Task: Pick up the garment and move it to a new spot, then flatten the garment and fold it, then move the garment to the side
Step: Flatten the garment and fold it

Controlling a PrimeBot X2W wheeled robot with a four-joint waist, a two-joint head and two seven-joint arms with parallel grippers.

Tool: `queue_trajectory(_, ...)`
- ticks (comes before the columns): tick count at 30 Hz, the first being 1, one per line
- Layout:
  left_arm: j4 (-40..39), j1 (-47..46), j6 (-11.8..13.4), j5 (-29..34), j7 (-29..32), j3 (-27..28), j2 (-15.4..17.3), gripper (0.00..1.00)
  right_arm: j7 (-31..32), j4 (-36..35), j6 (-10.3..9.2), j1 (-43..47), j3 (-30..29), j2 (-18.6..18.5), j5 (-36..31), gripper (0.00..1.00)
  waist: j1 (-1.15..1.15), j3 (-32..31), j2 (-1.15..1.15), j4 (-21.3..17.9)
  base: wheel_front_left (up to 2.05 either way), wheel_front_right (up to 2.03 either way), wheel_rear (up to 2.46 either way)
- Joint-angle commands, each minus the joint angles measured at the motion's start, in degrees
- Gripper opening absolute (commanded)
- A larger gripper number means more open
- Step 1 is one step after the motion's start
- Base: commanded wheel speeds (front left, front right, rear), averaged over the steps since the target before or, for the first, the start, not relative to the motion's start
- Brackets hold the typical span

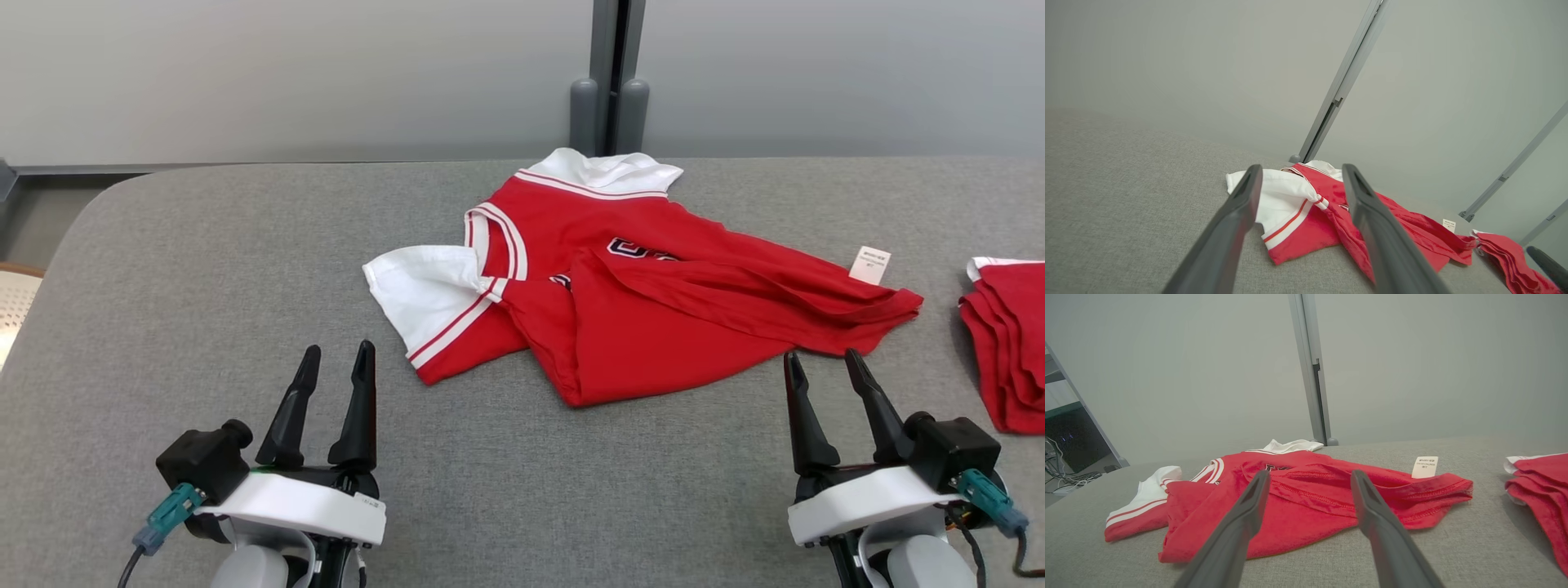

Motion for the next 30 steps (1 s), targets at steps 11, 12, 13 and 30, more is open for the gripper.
queue_trajectory(11, 0.1, -3.1, -0.1, -1.9, 0.0, -2.9, 0.3, 1.0, 9.9, 3.3, 0.01, -13.3, 6.9, -2.6, -1.1, 1.0, 0.0, 5.7, 0.0, 5.6, 0.0, 0.0, 0.0)
queue_trajectory(12, 0.2, -3.5, -0.1, -2.1, 0.0, -3.3, 0.2, 1.0, 11.4, 4.0, 0.01, -15.3, 7.7, -2.9, -0.3, 1.0, 0.0, 6.4, 0.0, 6.3, 0.0, 0.0, 0.0)
queue_trajectory(13, 0.3, -4.0, -0.1, -2.3, 0.0, -3.7, 0.3, 1.0, 13.1, 4.9, 0.01, -17.1, 8.6, -3.4, 0.8, 1.0, 0.0, 7.1, 0.0, 7.0, 0.0, 0.0, 0.0)
queue_trajectory(30, 1.0, -8.2, -0.1, -7.5, 0.0, -9.1, 0.3, 1.0, 35.2, 17.3, 0.01, -35.8, 20.3, -15.0, 18.8, 1.0, 0.0, 13.1, 0.0, 17.0, 0.0, 0.0, 0.0)
